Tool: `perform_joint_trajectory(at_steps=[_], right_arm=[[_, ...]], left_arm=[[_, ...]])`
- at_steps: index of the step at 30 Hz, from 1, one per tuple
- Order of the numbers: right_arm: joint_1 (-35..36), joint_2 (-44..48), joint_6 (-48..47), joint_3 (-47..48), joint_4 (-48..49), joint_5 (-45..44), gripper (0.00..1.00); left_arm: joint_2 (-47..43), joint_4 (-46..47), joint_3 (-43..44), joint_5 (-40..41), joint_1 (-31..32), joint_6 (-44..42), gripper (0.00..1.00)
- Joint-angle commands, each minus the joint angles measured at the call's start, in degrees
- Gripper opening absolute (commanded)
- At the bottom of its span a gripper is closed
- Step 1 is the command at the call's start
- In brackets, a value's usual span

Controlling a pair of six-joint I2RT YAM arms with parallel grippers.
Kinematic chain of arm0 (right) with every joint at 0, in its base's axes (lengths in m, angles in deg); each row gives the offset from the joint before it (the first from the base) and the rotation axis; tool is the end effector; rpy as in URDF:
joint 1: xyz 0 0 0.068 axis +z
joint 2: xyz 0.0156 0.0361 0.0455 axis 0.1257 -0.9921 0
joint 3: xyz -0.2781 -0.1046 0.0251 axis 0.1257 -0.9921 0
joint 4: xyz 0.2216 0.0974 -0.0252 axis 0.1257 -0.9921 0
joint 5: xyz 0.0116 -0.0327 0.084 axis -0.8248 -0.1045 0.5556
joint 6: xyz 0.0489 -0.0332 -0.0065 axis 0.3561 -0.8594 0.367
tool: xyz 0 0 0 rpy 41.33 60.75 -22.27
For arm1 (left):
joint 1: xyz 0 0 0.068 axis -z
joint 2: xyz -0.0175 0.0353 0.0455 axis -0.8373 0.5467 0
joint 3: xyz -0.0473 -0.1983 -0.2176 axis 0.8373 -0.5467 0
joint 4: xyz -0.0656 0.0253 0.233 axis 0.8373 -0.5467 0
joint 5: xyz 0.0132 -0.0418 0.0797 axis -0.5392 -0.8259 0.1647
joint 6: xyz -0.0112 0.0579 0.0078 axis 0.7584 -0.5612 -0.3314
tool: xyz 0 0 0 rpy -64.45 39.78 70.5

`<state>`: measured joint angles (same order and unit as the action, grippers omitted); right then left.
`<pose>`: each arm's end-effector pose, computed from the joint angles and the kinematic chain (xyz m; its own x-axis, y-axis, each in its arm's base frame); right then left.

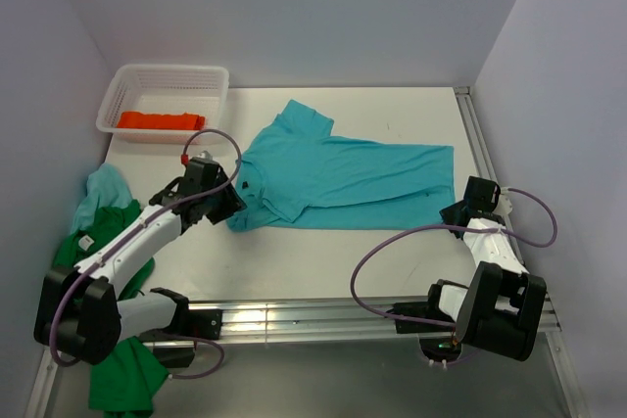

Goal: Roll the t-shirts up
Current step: Fold the tshirt

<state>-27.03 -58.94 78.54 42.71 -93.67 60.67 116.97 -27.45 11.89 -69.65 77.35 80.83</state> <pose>0.1665 -0.0626 0.1904 -0.2679 0.8536 -0.4467 0.7992 0.4559 0.3918 0.2009 -0.0745 0.2441 -0.7478 -0.5161 -0.4177 -0.3215 0.8319 -0.4522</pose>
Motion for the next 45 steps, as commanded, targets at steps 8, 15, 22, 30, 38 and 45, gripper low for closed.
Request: perform_joint_trajectory(at_steps=[8,15,22,30,38,45], right_arm=[[-0.40,-0.70,-0.87,-0.40,1.31,1.11,0.00],[-0.40,-0.53,-0.96,-0.57,1.57,1.73,0.00],[-0.40,-0.53,-1.31,-0.66,1.75,2.26,0.00],[-0.40,-1.58,-2.01,-0.22,2.36,2.87,0.00],[-0.31,-1.58,-2.27,-0.22,2.45,2.79,0.00],[-0.40,-1.93,-2.36,-0.22,2.63,4.10,0.00]], left_arm=[[1.84,4.99,-6.25,-1.85,0.69,3.58,0.49],[3.95,5.43,-5.11,2.45,0.69,1.13,0.46],[5.89,4.99,-3.61,6.31,0.69,-0.19,0.45],[3.69,11.92,-4.66,4.22,0.69,-6.16,0.46],[6.14,15.19,-5.11,2.89,0.78,-7.23,0.40],[9.58,16.95,-4.93,-0.27,0.69,-8.01,0.41]])
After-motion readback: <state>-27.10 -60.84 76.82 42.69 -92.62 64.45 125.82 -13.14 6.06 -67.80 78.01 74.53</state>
